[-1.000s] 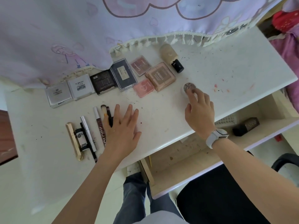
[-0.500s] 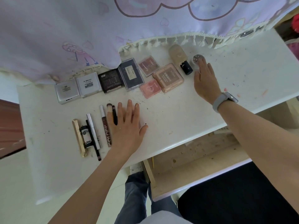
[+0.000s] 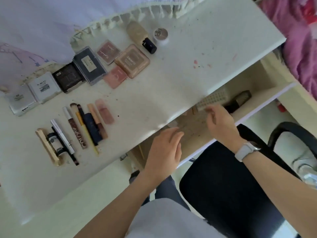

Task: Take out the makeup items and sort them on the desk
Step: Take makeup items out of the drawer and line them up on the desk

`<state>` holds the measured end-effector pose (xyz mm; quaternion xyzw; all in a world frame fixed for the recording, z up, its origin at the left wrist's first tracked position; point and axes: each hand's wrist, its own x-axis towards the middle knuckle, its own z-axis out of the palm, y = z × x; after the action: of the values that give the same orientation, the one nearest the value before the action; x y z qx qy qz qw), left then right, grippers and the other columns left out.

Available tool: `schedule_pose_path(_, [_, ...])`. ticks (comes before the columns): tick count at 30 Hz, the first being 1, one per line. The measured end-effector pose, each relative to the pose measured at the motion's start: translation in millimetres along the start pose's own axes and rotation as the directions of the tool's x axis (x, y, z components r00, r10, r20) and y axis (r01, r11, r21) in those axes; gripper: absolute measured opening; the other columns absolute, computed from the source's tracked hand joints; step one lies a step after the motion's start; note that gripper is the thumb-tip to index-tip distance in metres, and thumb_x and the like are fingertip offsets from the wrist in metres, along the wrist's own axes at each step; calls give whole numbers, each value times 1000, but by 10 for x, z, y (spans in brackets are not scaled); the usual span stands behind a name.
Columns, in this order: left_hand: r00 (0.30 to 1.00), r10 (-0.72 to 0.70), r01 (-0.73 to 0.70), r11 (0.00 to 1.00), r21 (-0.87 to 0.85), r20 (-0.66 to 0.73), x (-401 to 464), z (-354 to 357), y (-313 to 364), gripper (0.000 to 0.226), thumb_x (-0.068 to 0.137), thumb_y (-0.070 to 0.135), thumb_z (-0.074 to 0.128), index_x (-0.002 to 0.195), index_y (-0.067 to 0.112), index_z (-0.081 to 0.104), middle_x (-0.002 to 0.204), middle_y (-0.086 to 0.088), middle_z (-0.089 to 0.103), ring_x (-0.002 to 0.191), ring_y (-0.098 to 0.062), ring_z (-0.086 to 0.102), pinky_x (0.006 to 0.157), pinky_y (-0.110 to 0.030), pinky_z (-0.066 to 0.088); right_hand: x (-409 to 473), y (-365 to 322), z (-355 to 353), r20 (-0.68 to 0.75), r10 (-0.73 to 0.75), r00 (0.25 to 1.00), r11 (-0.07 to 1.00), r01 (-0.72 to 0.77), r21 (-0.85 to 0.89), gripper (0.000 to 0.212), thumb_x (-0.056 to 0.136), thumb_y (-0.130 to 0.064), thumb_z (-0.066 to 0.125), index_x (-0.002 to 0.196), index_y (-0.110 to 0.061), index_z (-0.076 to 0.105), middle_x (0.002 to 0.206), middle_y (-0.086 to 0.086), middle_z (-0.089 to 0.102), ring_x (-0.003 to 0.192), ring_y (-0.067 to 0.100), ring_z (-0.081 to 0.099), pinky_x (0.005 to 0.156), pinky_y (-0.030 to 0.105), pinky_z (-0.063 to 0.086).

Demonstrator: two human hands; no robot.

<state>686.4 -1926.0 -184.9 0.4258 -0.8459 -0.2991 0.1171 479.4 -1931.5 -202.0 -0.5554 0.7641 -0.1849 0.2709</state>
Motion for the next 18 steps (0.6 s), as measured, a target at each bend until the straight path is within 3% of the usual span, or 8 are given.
schedule_pose_path(3, [956, -150, 131, 987, 92, 253, 37, 335, -31, 41, 95, 14, 40, 135, 8, 43, 143, -12, 38, 130, -24, 38, 101, -41, 38, -131, 161, 203, 239, 89, 967, 958, -17, -287, 30, 93, -14, 39, 119, -5, 52, 114, 13, 56, 106, 31, 52, 94, 39, 39])
schedule_pose_path(5, [916, -235, 174, 963, 203, 327, 135, 531, -143, 49, 95, 15, 38, 142, 12, 29, 153, -7, 20, 139, -22, 21, 107, -40, 28, -151, 209, 363, 327, 108, 939, 893, 53, -447, 35, 91, -15, 40, 124, -7, 49, 126, 12, 51, 116, 30, 47, 103, 44, 28])
schedule_pose_path(9, [897, -229, 44, 897, 439, 378, 370, 829, -420, 62, 92, 13, 40, 147, 9, 12, 157, -4, 3, 143, -24, -1, 111, -48, 14, 35, 293, 632, 366, 62, 929, 848, 144, -510, 58, 87, -14, 43, 143, -12, 26, 153, 8, 19, 139, 24, 23, 110, 52, 13])
schedule_pose_path(11, [897, -213, -37, 836, 547, 387, 420, 932, -546, 63, 93, 21, 38, 148, 9, 9, 157, -7, 3, 144, -25, -2, 112, -50, 5, 193, 372, 699, 402, 66, 913, 859, 153, -489, 65, 90, -13, 40, 147, -18, 11, 157, 2, 3, 143, 21, 8, 111, 54, 13])
schedule_pose_path(14, [908, -162, -95, 820, 564, 387, 398, 1015, -622, 60, 91, 24, 40, 145, 7, 19, 156, -10, 12, 143, -23, 7, 109, -51, 0, 291, 473, 756, 474, 62, 878, 868, 186, -460, 63, 94, -15, 35, 148, -21, 3, 157, -1, -5, 144, 20, -5, 111, 59, 11])
schedule_pose_path(16, [913, -110, -127, 837, 532, 392, 336, 1032, -608, 55, 89, 19, 44, 141, 7, 31, 153, -10, 21, 142, -22, 17, 107, -54, 8, 274, 479, 760, 501, 87, 861, 835, 211, -508, 64, 92, -15, 37, 148, -18, 6, 157, 1, 0, 144, 24, -1, 111, 58, 13])
schedule_pose_path(18, [939, -45, -131, 870, 475, 342, 275, 1022, -576, 45, 86, 11, 48, 131, 7, 46, 146, -12, 37, 138, -25, 28, 104, -55, 17, 261, 460, 759, 476, 83, 876, 821, 211, -530, 65, 87, -12, 45, 146, -14, 17, 154, 6, 12, 140, 29, 14, 106, 54, 22])
